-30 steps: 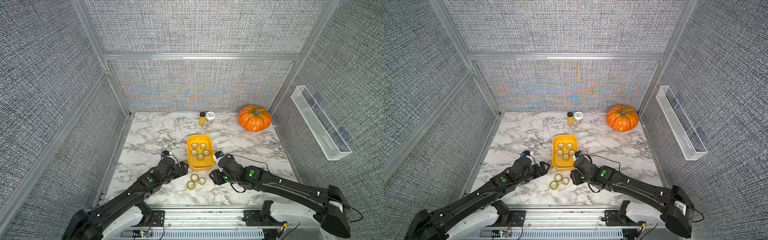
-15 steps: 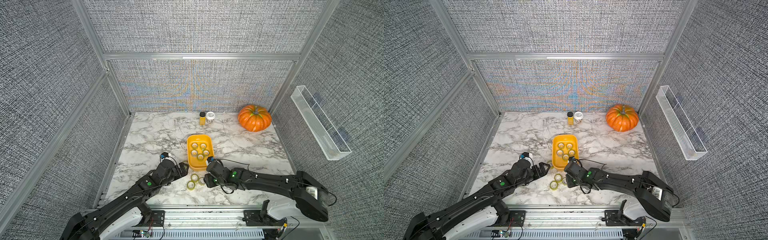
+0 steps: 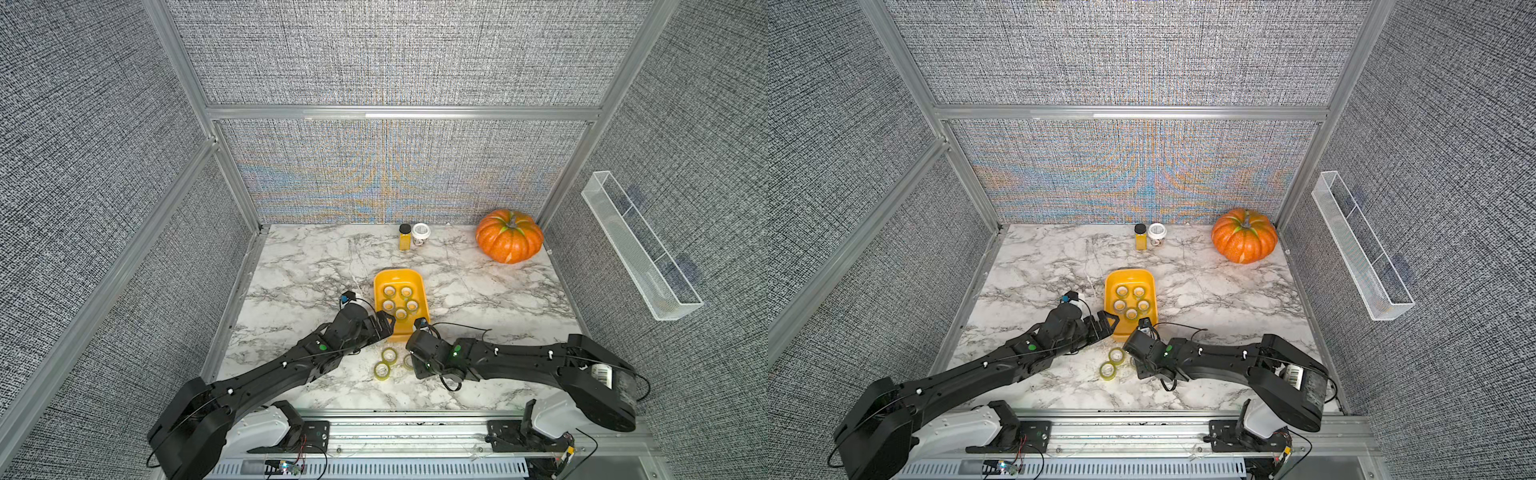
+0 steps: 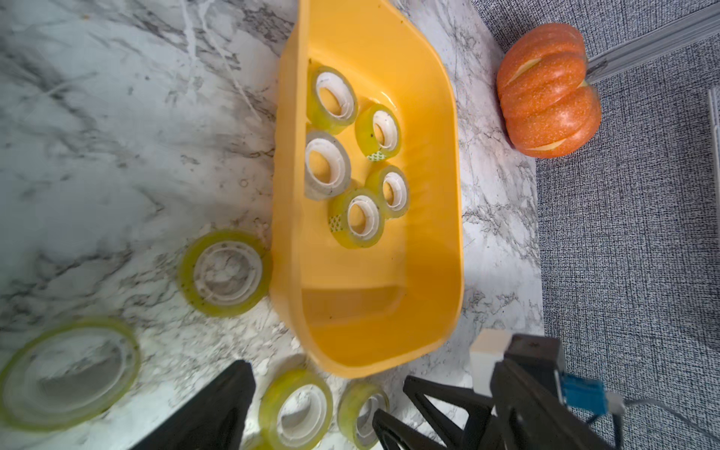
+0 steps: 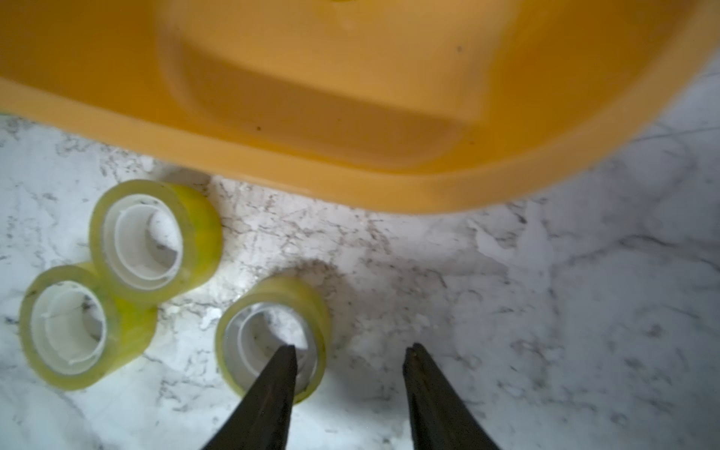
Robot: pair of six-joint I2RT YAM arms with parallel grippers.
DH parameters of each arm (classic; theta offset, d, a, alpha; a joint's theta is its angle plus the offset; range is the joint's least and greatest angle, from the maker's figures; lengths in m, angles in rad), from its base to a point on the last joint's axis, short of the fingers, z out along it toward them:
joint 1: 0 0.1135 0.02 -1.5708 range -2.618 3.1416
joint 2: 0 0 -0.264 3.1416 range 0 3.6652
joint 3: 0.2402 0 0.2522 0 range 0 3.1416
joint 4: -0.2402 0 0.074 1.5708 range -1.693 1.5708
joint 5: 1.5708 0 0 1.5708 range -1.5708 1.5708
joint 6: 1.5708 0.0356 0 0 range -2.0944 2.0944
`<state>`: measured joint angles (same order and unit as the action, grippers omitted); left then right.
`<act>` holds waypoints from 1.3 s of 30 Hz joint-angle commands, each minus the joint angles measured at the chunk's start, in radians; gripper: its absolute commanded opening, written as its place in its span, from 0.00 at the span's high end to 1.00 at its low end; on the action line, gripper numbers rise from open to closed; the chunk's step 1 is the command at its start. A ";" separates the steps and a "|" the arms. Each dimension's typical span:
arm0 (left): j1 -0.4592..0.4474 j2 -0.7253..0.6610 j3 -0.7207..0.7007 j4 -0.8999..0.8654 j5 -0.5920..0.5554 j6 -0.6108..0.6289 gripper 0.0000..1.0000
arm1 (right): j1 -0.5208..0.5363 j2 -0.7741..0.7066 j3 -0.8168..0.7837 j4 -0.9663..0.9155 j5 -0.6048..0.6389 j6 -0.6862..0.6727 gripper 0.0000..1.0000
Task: Put the transparent tape into the storage box
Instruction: Move the tape to the center of the board, then pick up the tape at the center of the board.
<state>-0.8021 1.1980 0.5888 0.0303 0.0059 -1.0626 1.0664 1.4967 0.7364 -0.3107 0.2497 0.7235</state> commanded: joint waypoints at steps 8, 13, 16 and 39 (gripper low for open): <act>-0.004 0.184 0.114 0.094 -0.022 0.030 0.00 | -0.013 -0.231 -0.116 -0.116 0.078 0.047 0.50; -0.003 0.273 0.194 0.078 -0.029 0.054 0.00 | -0.014 -0.318 -0.137 -0.144 0.064 0.040 0.49; -0.003 0.239 0.212 0.045 -0.089 0.062 0.00 | 0.000 -0.357 -0.131 -0.125 0.016 0.002 0.50; -0.002 -0.379 -0.066 -0.361 -0.392 0.024 0.00 | 0.080 0.073 0.055 0.001 0.000 -0.102 0.54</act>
<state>-0.8043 0.8345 0.5232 -0.3012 -0.3641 -1.0290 1.1458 1.5421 0.7826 -0.3180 0.2295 0.6380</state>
